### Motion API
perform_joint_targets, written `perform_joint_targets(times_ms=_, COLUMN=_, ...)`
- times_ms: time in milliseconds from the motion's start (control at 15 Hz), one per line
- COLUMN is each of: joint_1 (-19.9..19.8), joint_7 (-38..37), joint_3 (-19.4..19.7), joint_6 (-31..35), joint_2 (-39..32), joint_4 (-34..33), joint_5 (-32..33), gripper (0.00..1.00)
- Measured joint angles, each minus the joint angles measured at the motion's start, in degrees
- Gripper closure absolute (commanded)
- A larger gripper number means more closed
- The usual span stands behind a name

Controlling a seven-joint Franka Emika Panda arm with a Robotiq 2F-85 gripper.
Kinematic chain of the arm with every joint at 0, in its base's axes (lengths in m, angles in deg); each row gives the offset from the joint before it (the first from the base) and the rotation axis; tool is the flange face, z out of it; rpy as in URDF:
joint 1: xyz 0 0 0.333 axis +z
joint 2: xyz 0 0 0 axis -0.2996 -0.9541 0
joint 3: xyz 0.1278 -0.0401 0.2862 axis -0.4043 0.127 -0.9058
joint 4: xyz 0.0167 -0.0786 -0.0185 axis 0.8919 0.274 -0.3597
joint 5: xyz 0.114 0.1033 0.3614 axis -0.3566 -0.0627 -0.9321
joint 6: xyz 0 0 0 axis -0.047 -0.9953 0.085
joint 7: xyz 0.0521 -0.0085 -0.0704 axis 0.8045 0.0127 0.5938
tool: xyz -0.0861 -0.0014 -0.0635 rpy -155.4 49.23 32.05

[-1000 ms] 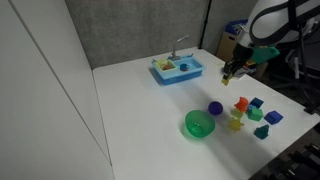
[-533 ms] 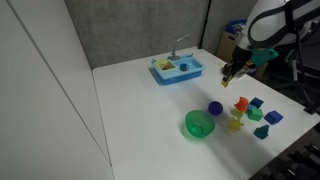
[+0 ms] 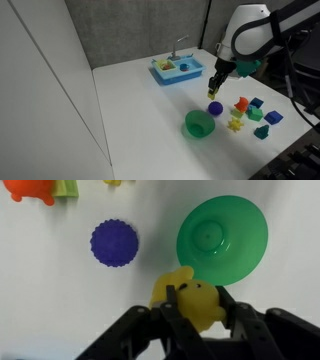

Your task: Pick up a yellow rubber duck toy and place it in the green bowl

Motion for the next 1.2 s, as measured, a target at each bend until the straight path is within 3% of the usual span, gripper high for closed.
perform_joint_targets(times_ms=267, joint_1=2.0, joint_7=0.0, joint_3=-0.9, joint_6=-1.1, joint_2=-2.1, joint_4=0.0, joint_5=0.0, gripper=0.83)
perform_joint_targets(times_ms=733, joint_1=2.2, joint_7=2.3, joint_3=-2.3, joint_6=-0.4, joint_2=-8.1, joint_4=0.0, joint_5=0.0, gripper=0.83)
perform_joint_targets(times_ms=800, joint_1=2.2, joint_7=2.6, joint_3=-2.6, joint_6=0.0, joint_2=-8.9, joint_4=0.0, joint_5=0.0, gripper=0.76)
perform_joint_targets(times_ms=867, joint_1=2.3, joint_7=3.1, joint_3=-2.9, joint_6=0.5, joint_2=-9.7, joint_4=0.0, joint_5=0.0, gripper=0.33)
perform_joint_targets(times_ms=1000, joint_1=2.4, joint_7=3.9, joint_3=-3.4, joint_6=2.0, joint_2=-11.0, joint_4=0.0, joint_5=0.1, gripper=0.33)
perform_joint_targets(times_ms=1200, joint_1=2.8, joint_7=4.6, joint_3=-4.1, joint_6=3.5, joint_2=-11.4, joint_4=-0.2, joint_5=0.9, gripper=0.1)
